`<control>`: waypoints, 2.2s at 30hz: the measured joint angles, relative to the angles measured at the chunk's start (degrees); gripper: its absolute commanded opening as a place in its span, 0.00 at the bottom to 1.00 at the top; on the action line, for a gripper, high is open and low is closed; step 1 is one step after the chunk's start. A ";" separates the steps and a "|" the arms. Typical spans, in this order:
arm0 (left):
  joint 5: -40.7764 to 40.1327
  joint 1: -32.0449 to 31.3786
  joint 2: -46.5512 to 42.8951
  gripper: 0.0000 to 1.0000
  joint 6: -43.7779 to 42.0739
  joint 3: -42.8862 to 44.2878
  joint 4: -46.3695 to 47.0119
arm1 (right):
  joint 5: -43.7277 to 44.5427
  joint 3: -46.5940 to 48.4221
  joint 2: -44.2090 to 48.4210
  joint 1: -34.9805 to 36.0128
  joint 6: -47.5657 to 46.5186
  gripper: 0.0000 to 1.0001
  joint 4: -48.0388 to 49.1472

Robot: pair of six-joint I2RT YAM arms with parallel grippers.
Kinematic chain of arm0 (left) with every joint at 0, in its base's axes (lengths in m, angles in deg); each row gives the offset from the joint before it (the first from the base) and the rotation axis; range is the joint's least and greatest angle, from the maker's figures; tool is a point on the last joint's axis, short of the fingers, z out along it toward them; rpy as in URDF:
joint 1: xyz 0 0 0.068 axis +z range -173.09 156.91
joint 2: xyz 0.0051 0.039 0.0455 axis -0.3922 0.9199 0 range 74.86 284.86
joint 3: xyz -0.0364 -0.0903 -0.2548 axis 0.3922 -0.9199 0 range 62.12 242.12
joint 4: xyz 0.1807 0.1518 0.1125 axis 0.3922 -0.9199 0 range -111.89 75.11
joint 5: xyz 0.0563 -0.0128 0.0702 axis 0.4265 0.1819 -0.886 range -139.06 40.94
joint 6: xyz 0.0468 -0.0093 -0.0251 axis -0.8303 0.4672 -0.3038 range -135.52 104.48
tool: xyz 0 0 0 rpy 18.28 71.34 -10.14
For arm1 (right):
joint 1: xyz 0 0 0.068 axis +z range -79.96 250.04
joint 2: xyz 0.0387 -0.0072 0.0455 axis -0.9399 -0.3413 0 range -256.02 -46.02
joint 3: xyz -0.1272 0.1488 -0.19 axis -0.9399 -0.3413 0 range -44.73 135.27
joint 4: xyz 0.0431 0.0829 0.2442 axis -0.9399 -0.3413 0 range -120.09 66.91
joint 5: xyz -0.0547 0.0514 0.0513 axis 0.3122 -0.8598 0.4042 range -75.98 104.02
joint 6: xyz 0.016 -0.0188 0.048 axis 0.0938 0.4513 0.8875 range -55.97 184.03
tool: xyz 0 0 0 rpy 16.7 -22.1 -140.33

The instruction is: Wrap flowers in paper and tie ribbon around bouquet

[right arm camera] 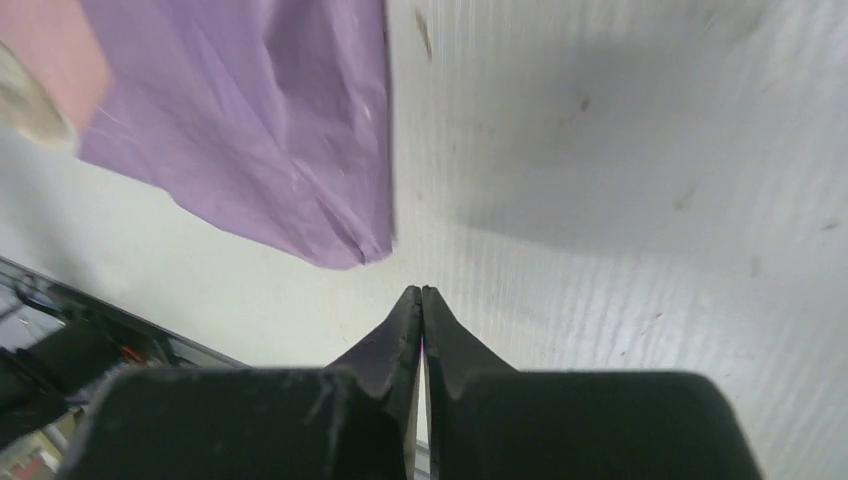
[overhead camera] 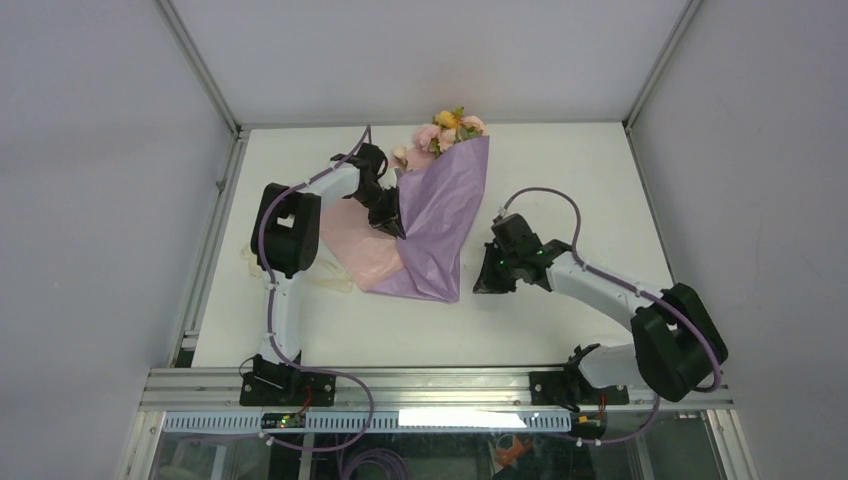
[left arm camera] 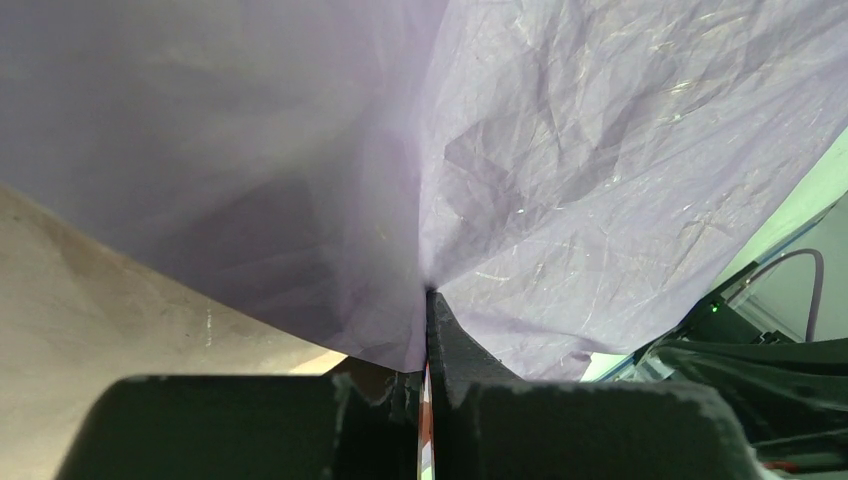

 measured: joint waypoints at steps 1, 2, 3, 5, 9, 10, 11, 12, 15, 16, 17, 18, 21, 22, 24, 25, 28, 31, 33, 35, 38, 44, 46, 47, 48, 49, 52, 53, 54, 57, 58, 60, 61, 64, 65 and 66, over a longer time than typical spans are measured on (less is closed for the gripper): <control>0.00 -0.02 0.00 0.00 -0.02 0.00 0.00 | -0.52 0.90 0.81 -1.95 -0.37 0.06 -0.94; 0.00 -0.04 0.00 0.00 -0.02 0.00 0.00 | -1.07 2.40 0.92 -3.74 -1.01 0.06 -1.66; 0.00 -0.07 0.00 0.00 -0.02 0.00 0.00 | -1.64 4.81 0.11 -5.35 -1.79 0.06 -2.29; -0.02 -0.42 0.00 0.00 -0.02 0.00 0.00 | -2.82 11.56 -4.02 -7.43 -3.87 0.06 -2.49; -0.22 -0.44 -0.04 0.00 -0.04 0.00 -0.02 | -6.84 26.60 -17.59 -8.33 -7.32 0.03 1.16; -0.39 -0.57 -0.11 0.00 -0.09 0.00 -0.02 | -8.00 29.55 -21.27 -8.50 -7.87 0.02 2.62; -0.66 -0.68 -0.17 0.00 -0.13 -0.02 0.00 | -9.03 31.26 -24.15 -8.76 -8.33 0.00 3.69; -1.01 -0.76 -0.26 0.00 -0.26 -0.04 0.00 | -9.77 32.30 -26.64 -8.98 -8.66 0.00 4.17; -1.75 -0.79 -0.55 0.00 -0.81 -0.13 0.02 | -10.67 32.83 -32.28 -11.43 -9.57 0.00 3.76; -1.92 -0.79 -0.59 0.00 -0.96 -0.15 0.02 | -10.62 32.59 -33.83 -12.57 -9.90 0.00 3.02; -2.12 -0.81 -0.66 0.00 -1.11 -0.15 0.00 | -10.32 32.20 -34.84 -13.75 -10.25 0.00 2.32; -2.34 -0.85 -0.68 0.00 -1.25 -0.15 0.00 | -11.08 31.56 -35.30 -15.45 -10.27 0.00 2.03; -2.97 -1.09 -0.85 0.00 -1.64 -0.15 -0.04 | -9.42 30.71 -33.99 -20.41 -11.10 0.00 0.20; -3.02 -1.14 -0.87 0.00 -1.77 -0.15 -0.04 | -7.98 30.56 -33.29 -22.47 -11.74 0.00 -1.11; -2.95 -1.11 -0.87 0.00 -1.90 -0.15 -0.04 | -4.24 30.51 -31.95 -25.24 -13.62 0.00 -3.87; -2.95 -1.11 -0.87 0.00 -1.97 -0.15 -0.07 | -2.43 30.53 -31.26 -26.01 -14.82 0.00 -5.44; -2.93 -1.14 -0.87 0.00 -2.01 -0.15 -0.07 | 0.26 30.42 -28.48 -23.93 -17.92 0.00 -9.38; -2.93 -1.14 -0.87 0.00 -2.01 -0.15 -0.07 | -2.21 27.78 -23.65 -16.68 -18.78 0.00 -7.58; -2.93 -1.14 -0.87 0.00 -2.01 -0.15 -0.07 | -6.29 24.17 -19.61 -10.40 -17.46 0.00 -3.06; -2.95 -1.14 -0.87 0.00 -2.01 -0.15 -0.04 | -10.23 21.62 -17.57 -5.20 -15.28 0.00 1.49; -2.97 -1.14 -0.87 0.00 -1.99 -0.17 -0.04 | -12.35 19.56 -18.45 -1.84 -11.96 0.00 6.62; -2.97 -1.14 -0.92 0.00 -1.99 -0.26 -0.04 | -8.50 16.90 -22.14 -3.37 -10.14 0.00 3.87; -2.91 -1.29 -0.92 0.00 -1.97 -0.31 -0.09 | -7.67 18.03 -22.21 -3.52 -10.84 0.00 1.11; -2.99 -1.49 -0.96 0.00 -2.01 -0.31 -0.09 | -6.99 19.28 -22.14 -3.32 -11.56 0.00 -0.59; -3.19 -1.51 -0.98 0.00 -2.01 -0.31 -0.09 | -6.12 20.81 -22.12 -3.04 -12.22 0.00 -2.27; -3.26 -1.51 -1.01 0.00 -2.03 -0.31 -0.09 | -5.40 22.67 -22.10 -2.69 -12.74 0.00 -3.98; -3.28 -1.53 -1.03 0.00 -2.03 -0.31 -0.09 | -4.57 27.30 -21.79 -1.29 -12.74 0.00 -4.61; -3.30 -1.53 -1.03 0.00 -2.03 -0.31 -0.09 | -4.81 28.50 -21.73 -0.72 -12.28 0.00 -3.63; -3.32 -1.53 -1.03 0.00 -2.03 -0.31 -0.09 | -5.44 29.42 -21.73 -0.09 -11.34 0.00 -1.84; -3.37 -1.55 -1.05 0.00 -2.05 -0.31 -0.11 | -7.43 31.21 -23.58 1.18 -7.76 0.00 3.65; -3.37 -1.55 -1.05 0.01 -2.12 -0.31 -0.13 | -7.78 31.74 -24.85 1.36 -6.73 0.00 5.09; -3.45 -1.55 -1.07 0.09 -2.62 -0.13 -0.39 | -8.92 33.05 -29.75 1.38 -3.98 0.00 9.01; -3.82 -1.55 -1.07 0.19 -3.02 0.13 -0.76 | -9.27 33.35 -32.13 1.31 -2.99 0.00 10.47; -4.87 -1.51 -1.07 0.46 -4.72 1.75 -2.73 | -10.84 33.46 -39.69 1.20 0.94 0.00 13.07; -5.09 -1.49 -1.07 0.53 -5.38 2.60 -3.56 | -13.46 33.42 -40.59 0.74 2.12 0.00 14.45; -5.31 -1.40 -1.07 0.61 -6.12 3.67 -4.48 | -13.22 33.31 -40.79 0.74 2.60 0.00 15.30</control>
